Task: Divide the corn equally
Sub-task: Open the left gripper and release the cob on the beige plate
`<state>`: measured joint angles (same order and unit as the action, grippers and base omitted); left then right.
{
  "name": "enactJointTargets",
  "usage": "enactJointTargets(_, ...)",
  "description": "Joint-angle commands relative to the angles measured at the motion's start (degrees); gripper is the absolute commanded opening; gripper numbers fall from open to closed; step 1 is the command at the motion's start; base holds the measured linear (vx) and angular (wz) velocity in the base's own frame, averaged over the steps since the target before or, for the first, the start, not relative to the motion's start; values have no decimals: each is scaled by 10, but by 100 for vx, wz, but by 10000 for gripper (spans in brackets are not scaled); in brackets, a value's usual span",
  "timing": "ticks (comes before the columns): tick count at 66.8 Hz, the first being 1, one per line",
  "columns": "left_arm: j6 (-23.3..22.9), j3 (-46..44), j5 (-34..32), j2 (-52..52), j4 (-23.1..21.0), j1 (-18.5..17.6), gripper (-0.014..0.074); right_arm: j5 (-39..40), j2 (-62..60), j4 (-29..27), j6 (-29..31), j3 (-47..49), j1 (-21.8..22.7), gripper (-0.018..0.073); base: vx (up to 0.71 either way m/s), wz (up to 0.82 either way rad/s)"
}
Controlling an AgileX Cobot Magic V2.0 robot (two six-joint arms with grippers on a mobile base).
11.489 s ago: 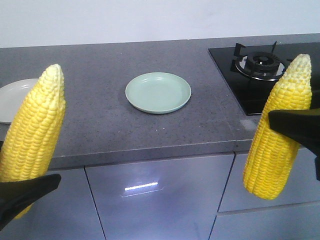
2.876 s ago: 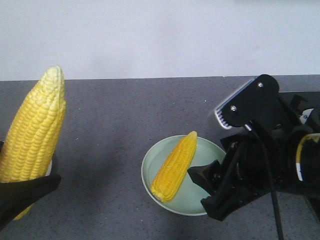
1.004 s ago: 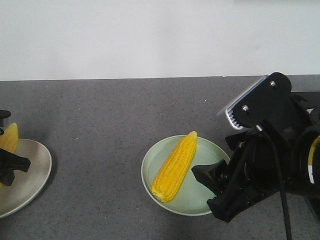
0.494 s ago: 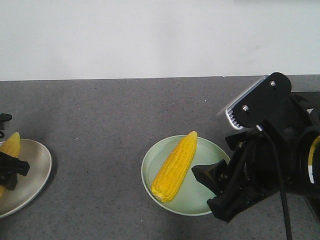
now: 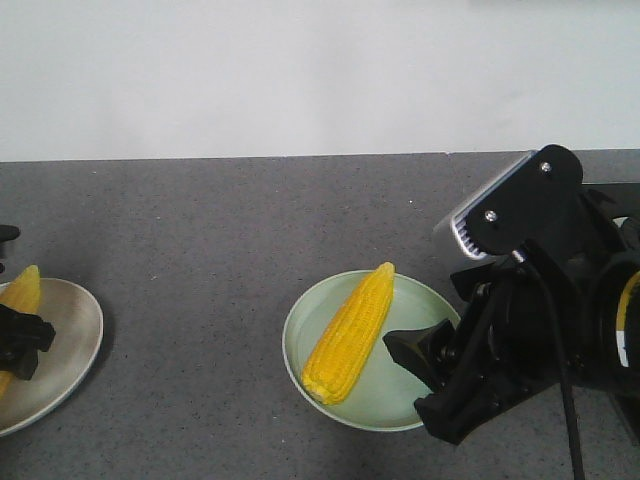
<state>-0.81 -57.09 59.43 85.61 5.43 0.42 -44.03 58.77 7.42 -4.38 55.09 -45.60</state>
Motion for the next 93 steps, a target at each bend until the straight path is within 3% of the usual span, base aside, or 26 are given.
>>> enactJointTargets(1, -1, -19, -15, -47, 2, 0, 590, 35, -9, 10, 0, 14, -1, 542, 0, 0)
enactJointTargets(14, 19, -19, -49, -123, -20, -17, 590, 35, -9, 10, 0, 14, -1, 542, 0, 0)
enactJointTargets(34, 66, -18, -71, -251, -72, -82, 590, 35, -9, 10, 0, 14, -1, 541, 0, 0)
enactJointTargets(52, 162, 6, -122, -354, -196, -122, 590, 35, -9, 10, 0, 14, -1, 541, 0, 0)
enactJointTargets(62, 167, 49, -164, -419, -241, -122, 590, 34, -9, 10, 0, 14, -1, 541, 0, 0)
enactJointTargets(84, 167, 99, -185, -502, -242, -122, 590, 34, -9, 10, 0, 14, -1, 531, 0, 0)
enactJointTargets(93, 167, 98, -184, -506, -242, -122, 552, 34, -9, 10, 0, 14, -1, 430, 0, 0)
